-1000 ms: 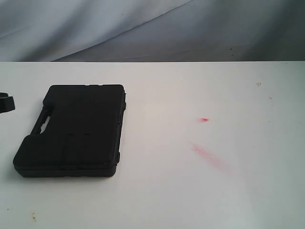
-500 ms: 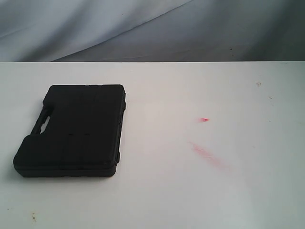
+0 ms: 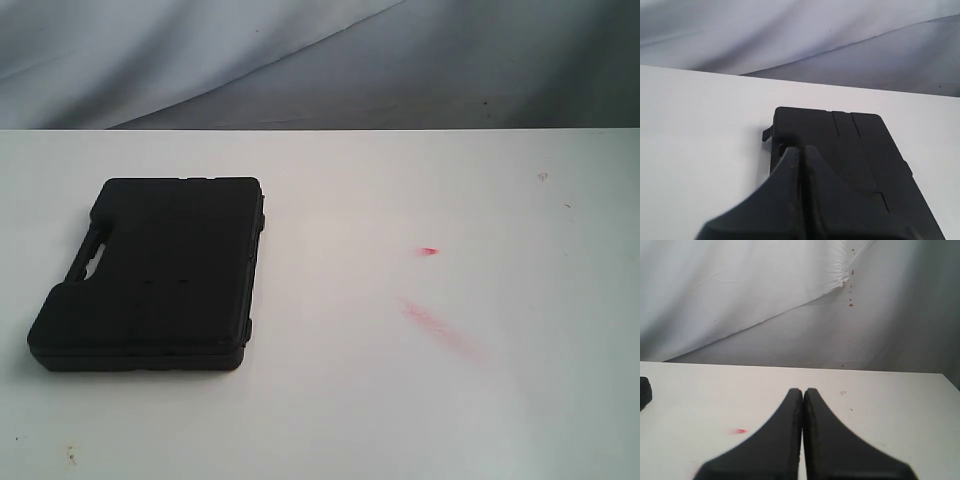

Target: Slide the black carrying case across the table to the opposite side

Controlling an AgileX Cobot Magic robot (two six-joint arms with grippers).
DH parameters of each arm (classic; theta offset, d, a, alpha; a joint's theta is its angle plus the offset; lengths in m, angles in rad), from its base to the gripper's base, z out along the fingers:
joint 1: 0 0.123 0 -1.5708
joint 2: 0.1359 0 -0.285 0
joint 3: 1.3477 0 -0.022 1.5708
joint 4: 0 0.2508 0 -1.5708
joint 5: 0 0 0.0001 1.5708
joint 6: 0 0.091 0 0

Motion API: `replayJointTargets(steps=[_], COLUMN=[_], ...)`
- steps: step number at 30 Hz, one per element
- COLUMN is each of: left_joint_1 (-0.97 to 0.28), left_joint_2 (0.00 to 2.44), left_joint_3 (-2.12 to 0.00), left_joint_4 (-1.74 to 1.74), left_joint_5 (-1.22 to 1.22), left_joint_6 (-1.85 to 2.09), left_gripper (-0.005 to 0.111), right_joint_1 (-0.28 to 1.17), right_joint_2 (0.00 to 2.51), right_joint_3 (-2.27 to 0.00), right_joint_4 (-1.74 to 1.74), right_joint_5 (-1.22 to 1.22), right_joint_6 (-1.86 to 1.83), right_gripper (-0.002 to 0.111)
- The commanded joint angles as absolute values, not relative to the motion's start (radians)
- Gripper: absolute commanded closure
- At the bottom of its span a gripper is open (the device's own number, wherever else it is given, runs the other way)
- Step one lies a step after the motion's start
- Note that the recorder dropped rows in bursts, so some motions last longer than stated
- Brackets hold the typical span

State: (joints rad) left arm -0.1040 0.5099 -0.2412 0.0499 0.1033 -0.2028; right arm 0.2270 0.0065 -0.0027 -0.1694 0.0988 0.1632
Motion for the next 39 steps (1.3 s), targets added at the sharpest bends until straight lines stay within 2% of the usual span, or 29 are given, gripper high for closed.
replayJointTargets(steps=[1, 11, 22, 39], left_joint_1=[-0.109, -0.109, -0.109, -0.109], left_joint_2=[0.464, 0.313, 0.012, 0.000], left_joint_3=[-0.236, -0.109, 0.000, 0.000], left_joint_4=[0.070, 0.099, 0.113, 0.000], left_joint_5=[0.109, 0.084, 0.060, 0.102], left_joint_6=[-0.209, -0.209, -0.200, -0.023], left_gripper=[0.106, 0.106, 0.106, 0.106], right_joint_1=[0.219, 0.219, 0.219, 0.219], right_joint_2=[0.000, 0.000, 0.000, 0.000], right_joint_3=[0.000, 0.000, 0.000, 0.000], right_joint_4=[-0.171, -0.171, -0.171, -0.171], right_joint_5=[0.095, 0.095, 0.095, 0.095], right_joint_6=[0.164, 0.164, 0.164, 0.164], right_gripper=[0.108, 0.108, 0.108, 0.108])
